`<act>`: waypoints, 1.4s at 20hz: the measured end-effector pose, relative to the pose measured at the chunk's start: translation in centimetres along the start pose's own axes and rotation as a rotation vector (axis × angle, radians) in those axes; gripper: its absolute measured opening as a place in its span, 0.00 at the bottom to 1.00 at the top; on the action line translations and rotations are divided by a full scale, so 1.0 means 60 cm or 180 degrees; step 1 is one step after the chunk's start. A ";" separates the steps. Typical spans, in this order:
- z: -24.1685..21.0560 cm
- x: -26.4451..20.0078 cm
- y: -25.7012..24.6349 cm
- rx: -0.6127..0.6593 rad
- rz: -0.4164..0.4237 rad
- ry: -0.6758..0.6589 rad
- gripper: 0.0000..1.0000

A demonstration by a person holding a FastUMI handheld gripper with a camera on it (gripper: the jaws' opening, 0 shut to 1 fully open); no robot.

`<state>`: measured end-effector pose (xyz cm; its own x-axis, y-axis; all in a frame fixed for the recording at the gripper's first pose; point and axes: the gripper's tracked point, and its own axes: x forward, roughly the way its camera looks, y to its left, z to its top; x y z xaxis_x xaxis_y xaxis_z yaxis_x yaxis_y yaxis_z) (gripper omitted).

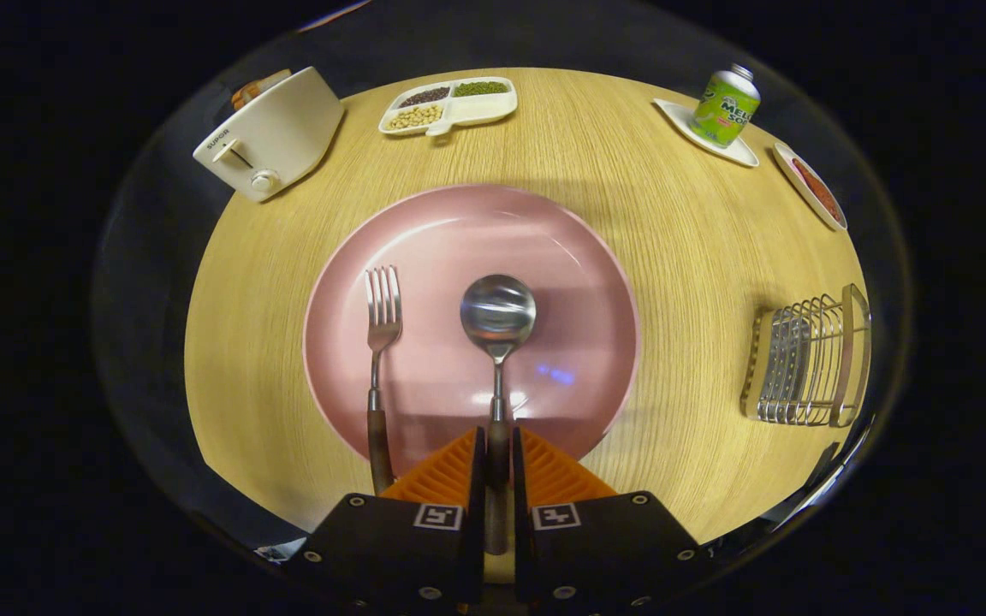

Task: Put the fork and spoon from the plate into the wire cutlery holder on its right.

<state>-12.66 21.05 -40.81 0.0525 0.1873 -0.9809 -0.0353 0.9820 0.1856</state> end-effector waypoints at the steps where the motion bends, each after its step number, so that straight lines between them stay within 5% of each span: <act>1: 0.003 0.000 -0.001 0.0022 -0.0006 -0.0011 0.15; 15: 0.051 -0.077 -0.026 0.0145 0.0247 -0.0545 0.06; 28: 0.050 -0.228 -0.201 0.0470 -0.0050 -0.1045 0.05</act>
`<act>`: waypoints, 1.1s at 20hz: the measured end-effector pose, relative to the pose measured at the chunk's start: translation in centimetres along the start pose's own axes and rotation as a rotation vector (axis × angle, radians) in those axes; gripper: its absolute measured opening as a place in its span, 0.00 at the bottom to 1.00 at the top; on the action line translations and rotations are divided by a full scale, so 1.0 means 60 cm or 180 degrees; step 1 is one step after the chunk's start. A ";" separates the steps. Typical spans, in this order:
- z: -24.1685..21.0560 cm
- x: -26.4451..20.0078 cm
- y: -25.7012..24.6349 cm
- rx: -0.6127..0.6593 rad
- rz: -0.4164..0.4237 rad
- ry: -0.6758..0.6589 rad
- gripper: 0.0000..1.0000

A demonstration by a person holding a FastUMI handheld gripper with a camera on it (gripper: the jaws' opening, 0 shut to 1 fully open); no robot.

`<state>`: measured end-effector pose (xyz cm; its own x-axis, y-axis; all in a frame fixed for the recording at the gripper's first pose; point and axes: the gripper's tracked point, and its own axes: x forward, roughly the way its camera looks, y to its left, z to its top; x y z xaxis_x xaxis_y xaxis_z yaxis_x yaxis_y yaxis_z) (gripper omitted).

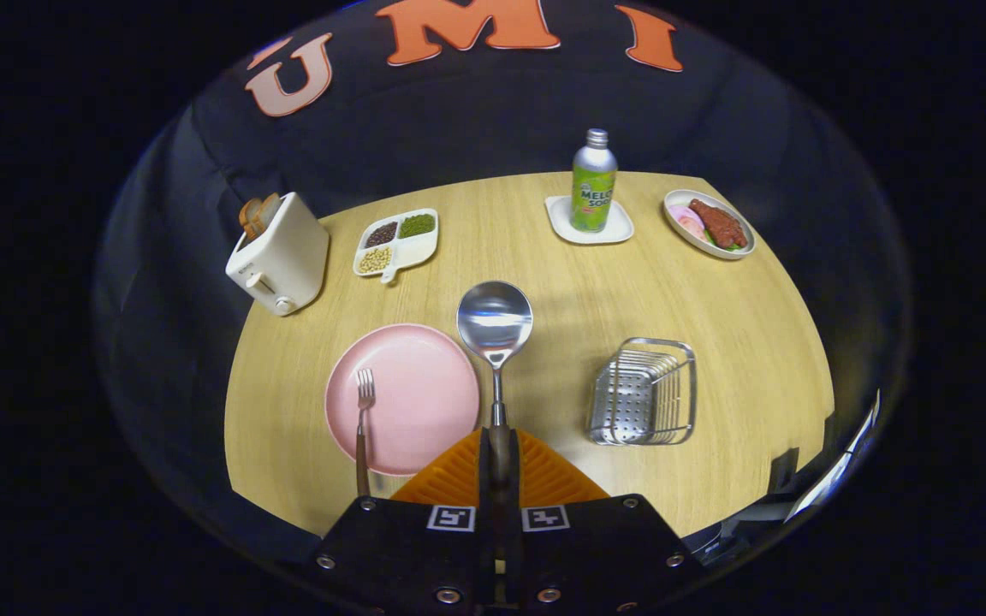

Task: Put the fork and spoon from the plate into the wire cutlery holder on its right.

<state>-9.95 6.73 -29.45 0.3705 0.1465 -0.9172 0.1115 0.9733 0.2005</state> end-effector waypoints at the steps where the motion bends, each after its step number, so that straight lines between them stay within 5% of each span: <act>1: 0.002 -0.006 -0.021 0.0044 -0.0050 -0.0007 0.05; 8: -0.019 -0.033 -0.130 0.0083 -0.0308 0.0259 0.05; 22: -0.059 0.009 -0.154 -0.0064 -0.0146 0.1304 0.06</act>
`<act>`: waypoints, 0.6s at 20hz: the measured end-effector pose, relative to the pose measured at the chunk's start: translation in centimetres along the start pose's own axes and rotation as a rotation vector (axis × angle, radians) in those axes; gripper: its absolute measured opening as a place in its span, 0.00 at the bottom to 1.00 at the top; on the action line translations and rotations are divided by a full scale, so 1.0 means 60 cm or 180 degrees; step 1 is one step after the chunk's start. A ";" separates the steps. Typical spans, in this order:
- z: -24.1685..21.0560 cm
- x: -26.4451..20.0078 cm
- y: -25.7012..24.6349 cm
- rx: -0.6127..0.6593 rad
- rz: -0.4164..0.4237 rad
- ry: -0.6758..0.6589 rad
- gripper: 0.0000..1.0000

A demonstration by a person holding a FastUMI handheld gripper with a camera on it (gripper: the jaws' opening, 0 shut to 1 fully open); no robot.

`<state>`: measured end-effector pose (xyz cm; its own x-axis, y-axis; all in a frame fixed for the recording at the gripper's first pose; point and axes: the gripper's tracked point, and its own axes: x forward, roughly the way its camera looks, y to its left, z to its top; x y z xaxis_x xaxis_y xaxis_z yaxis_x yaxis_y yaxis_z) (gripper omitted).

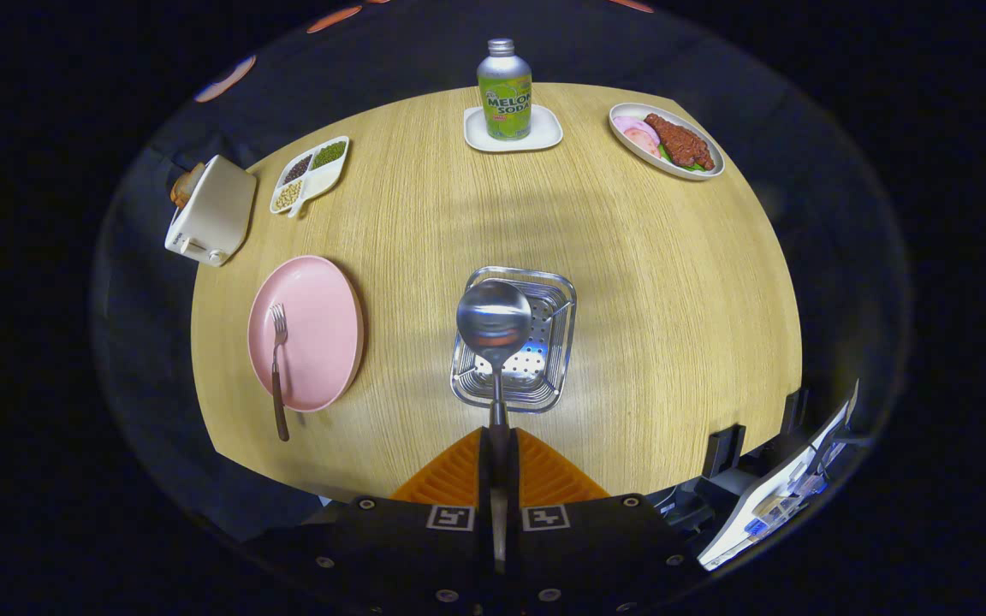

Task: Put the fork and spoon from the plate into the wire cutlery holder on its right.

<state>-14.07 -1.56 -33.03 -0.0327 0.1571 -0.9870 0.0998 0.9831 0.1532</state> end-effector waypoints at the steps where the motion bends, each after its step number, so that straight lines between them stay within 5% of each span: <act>1: 0.005 0.004 -0.003 -0.0049 0.0002 0.0041 0.06; 12: 0.013 0.033 -0.025 -0.0235 0.0104 0.0781 0.09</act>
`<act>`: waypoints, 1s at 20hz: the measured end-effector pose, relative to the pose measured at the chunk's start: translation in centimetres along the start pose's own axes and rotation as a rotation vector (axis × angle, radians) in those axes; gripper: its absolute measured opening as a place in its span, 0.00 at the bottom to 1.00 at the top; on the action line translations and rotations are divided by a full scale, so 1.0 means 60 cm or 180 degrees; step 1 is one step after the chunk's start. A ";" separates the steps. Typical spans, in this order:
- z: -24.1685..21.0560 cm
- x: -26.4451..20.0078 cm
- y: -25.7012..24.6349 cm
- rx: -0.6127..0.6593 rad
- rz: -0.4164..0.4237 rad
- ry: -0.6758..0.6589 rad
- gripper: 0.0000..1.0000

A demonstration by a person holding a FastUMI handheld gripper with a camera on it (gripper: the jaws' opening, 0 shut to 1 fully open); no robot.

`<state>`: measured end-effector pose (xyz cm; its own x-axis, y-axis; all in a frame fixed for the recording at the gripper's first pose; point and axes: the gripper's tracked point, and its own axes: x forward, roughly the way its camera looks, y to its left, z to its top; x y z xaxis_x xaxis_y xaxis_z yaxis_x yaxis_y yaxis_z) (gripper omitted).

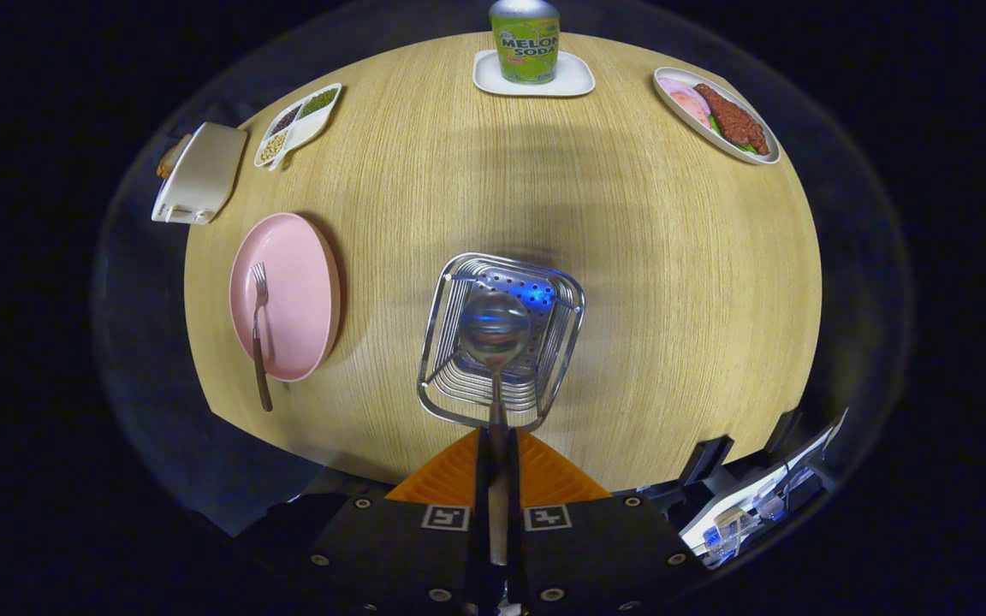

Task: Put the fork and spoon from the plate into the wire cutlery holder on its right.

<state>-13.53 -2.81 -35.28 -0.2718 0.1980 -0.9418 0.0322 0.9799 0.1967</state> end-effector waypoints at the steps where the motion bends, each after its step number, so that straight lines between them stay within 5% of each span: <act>1: 0.014 -0.001 -0.005 0.0059 -0.0036 -0.0053 0.10; 9: 0.061 -0.017 0.009 0.0100 -0.0002 -0.0493 0.11; 15: 0.110 -0.063 0.037 0.0139 0.0024 -0.1341 0.15; 17: 0.126 -0.078 0.054 0.0127 0.0052 -0.1641 0.22; 20: 0.142 -0.102 0.072 0.0112 0.0045 -0.2032 0.50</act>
<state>-3.54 0.41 -30.99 0.3551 0.1750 -0.9183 0.0660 0.9752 0.2114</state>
